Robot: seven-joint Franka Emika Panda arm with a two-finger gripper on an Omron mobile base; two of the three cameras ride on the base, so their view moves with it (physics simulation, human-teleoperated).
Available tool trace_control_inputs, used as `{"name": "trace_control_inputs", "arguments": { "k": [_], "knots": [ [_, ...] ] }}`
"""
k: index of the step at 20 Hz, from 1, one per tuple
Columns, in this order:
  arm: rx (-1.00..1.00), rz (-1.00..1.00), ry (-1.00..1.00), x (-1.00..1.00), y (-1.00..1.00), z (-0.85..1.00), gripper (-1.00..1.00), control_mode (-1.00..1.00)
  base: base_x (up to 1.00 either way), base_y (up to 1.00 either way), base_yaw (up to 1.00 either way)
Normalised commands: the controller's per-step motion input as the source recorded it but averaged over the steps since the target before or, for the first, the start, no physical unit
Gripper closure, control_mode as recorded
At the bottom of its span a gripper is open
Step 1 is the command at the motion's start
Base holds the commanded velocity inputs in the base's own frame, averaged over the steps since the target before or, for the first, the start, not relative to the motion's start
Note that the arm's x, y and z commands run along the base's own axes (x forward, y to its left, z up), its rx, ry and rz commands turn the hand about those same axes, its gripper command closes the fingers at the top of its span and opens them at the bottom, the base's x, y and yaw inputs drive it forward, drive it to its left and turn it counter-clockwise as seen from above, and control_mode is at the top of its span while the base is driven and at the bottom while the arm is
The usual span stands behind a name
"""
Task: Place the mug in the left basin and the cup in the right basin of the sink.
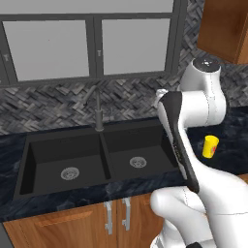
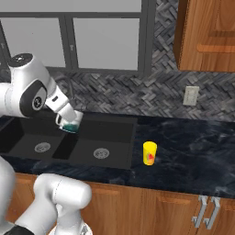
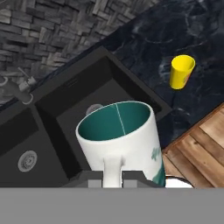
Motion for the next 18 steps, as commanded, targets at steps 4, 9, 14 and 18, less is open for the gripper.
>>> {"name": "trace_control_inputs", "arguments": {
  "k": [4,9,14,18],
  "knots": [
    [0.00,-0.13,0.07,-0.07,0.55,0.00,1.00,-1.00,0.00,0.00,0.00],
    [0.00,-0.11,0.09,-0.06,0.50,0.00,1.00,-1.00,0.00,0.00,0.00],
    [0.00,-0.09,0.02,0.00,0.54,0.00,1.00,-1.00,0.00,0.00,0.00],
    [0.00,-0.10,0.07,-0.03,0.52,0.00,1.00,-1.00,0.00,0.00,0.00]
  ]
}}
